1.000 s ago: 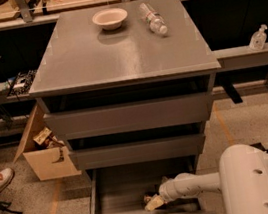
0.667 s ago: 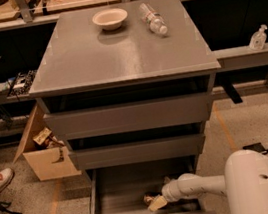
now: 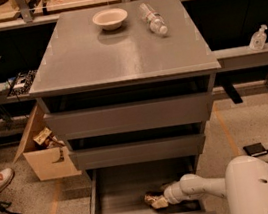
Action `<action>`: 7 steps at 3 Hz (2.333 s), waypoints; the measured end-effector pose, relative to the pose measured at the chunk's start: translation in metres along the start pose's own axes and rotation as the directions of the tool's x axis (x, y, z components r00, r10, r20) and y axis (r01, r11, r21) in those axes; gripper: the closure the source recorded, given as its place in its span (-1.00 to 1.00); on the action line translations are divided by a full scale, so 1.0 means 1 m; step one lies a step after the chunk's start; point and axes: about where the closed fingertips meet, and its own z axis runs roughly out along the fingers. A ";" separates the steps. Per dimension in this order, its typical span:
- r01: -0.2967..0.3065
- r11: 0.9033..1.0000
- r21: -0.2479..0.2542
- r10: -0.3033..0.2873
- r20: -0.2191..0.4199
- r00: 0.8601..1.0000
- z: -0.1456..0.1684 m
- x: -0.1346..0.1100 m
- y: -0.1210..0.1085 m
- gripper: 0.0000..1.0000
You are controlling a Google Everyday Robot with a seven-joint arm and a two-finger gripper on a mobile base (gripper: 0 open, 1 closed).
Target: Pick orange can from bottom drawer and place on counter
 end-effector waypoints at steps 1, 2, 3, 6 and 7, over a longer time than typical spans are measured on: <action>-0.019 1.000 -0.018 0.018 -0.007 1.000 -0.002 0.008 0.002 0.26; -0.023 0.999 -0.046 0.026 0.049 0.998 -0.018 0.000 0.003 0.71; -0.019 0.996 -0.085 0.037 0.211 0.977 -0.053 -0.027 -0.006 1.00; 0.272 0.934 -0.233 -0.135 0.474 0.870 -0.154 -0.101 0.019 1.00; 0.271 0.934 -0.233 -0.134 0.474 0.870 -0.154 -0.101 0.019 1.00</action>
Offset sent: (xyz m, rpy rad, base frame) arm -0.0053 -0.0144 0.0490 0.1797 -0.0296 -0.0049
